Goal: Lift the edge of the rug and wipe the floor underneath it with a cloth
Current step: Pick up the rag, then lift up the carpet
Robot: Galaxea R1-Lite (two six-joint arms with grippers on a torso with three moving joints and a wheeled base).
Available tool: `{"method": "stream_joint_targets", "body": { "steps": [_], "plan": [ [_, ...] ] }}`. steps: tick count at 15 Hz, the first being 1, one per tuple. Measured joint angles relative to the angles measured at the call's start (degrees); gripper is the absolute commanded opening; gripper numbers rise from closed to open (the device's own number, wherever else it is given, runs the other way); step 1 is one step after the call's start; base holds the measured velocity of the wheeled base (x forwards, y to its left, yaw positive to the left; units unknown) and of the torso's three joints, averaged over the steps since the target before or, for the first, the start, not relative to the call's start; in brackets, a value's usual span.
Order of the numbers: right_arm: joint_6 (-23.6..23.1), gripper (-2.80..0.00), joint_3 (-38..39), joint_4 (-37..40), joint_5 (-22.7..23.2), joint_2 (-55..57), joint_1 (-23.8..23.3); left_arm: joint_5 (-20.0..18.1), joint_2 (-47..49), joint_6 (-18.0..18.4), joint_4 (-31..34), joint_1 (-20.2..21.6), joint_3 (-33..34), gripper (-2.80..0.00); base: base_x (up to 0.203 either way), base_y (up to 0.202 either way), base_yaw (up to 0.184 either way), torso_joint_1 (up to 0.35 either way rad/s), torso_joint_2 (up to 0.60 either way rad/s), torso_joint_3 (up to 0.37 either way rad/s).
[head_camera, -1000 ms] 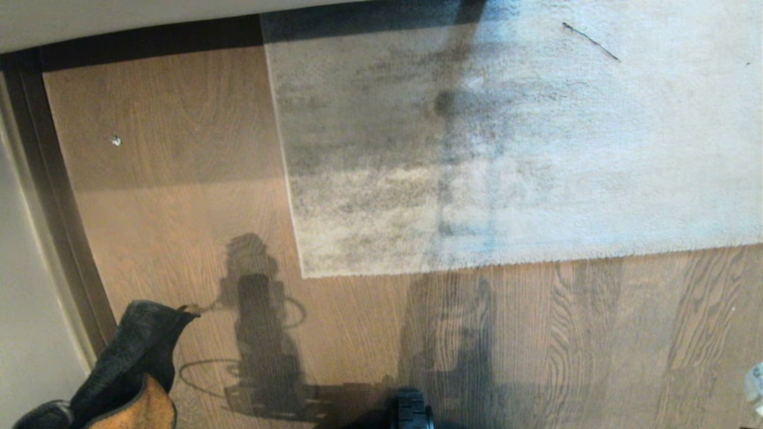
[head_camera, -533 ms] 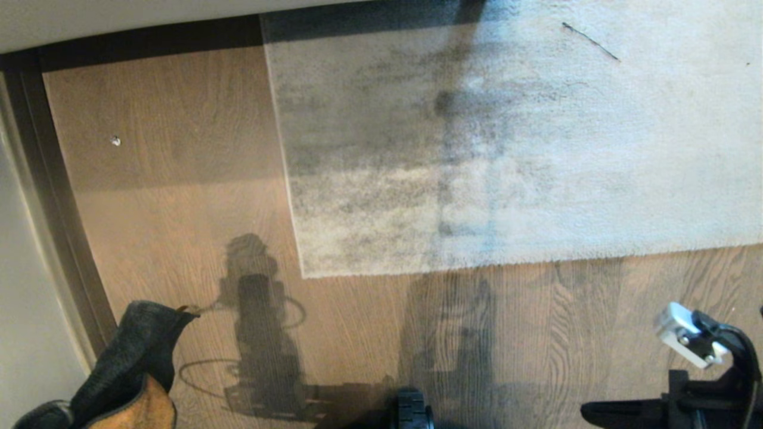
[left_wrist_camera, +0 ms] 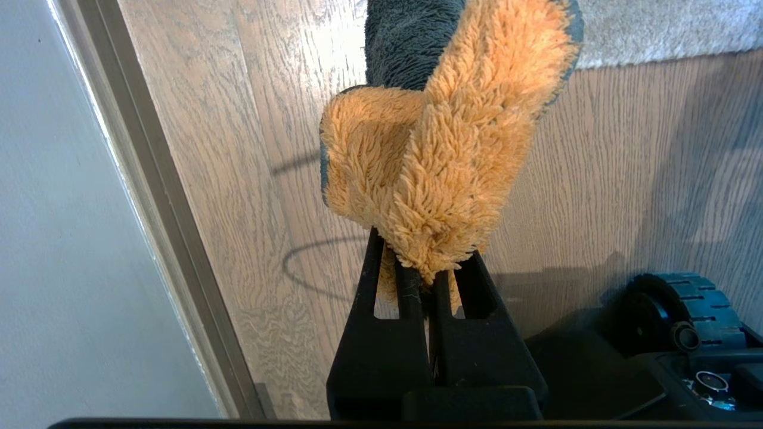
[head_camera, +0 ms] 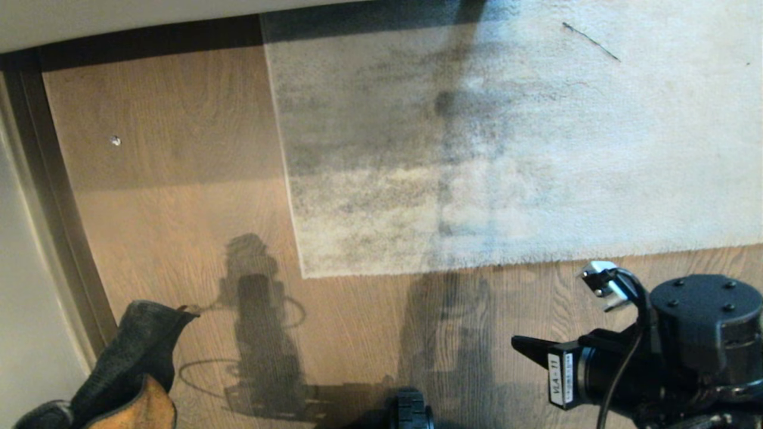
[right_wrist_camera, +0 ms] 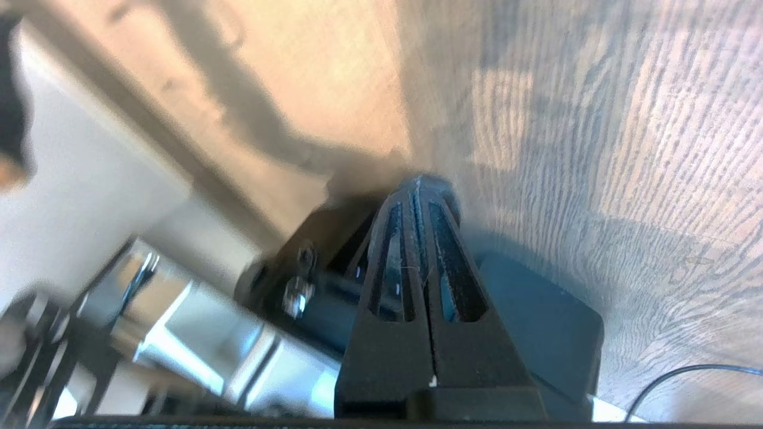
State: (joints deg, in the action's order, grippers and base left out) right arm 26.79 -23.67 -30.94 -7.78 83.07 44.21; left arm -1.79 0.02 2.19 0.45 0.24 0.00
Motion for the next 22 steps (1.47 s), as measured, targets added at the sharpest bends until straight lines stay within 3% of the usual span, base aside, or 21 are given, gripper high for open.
{"method": "stream_joint_targets", "body": {
  "steps": [3,5,6,9,12,15,22],
  "plan": [
    [5.9,-2.8,0.1,-1.3,-12.7,4.4,7.7,0.0,0.0,0.0,0.0,0.0,0.0,-2.8,0.0,0.0,0.0,0.0,0.0,0.0],
    [7.5,-2.8,1.0,-1.3,-17.2,6.1,11.7,0.0,0.0,0.0,0.0,0.0,0.0,-2.8,0.0,0.0,0.0,0.0,0.0,0.0],
    [7.6,0.0,1.3,-1.2,-18.0,6.6,13.1,0.0,0.0,0.0,0.0,0.0,0.0,-2.8,0.0,0.0,0.0,0.0,0.0,0.0],
    [8.0,0.0,1.9,-1.3,-18.5,8.7,14.3,0.0,0.0,0.0,0.0,0.0,0.0,-2.8,0.0,0.0,0.0,0.0,0.0,0.0],
    [11.8,0.0,1.6,-2.0,-21.1,12.9,14.5,0.0,0.0,0.0,0.0,0.0,0.0,-2.8,0.0,0.0,0.0,0.0,0.0,0.0],
    [20.4,0.0,1.5,-5.1,-23.2,17.8,14.4,0.0,0.0,0.0,0.0,0.0,0.0,-2.8,0.0,0.0,0.0,0.0,0.0,0.0],
    [41.5,0.0,0.5,-7.2,-23.6,23.2,14.2,0.0,0.0,0.0,0.0,0.0,0.0,-2.8,0.0,0.0,0.0,0.0,0.0,0.0]
  ]
}}
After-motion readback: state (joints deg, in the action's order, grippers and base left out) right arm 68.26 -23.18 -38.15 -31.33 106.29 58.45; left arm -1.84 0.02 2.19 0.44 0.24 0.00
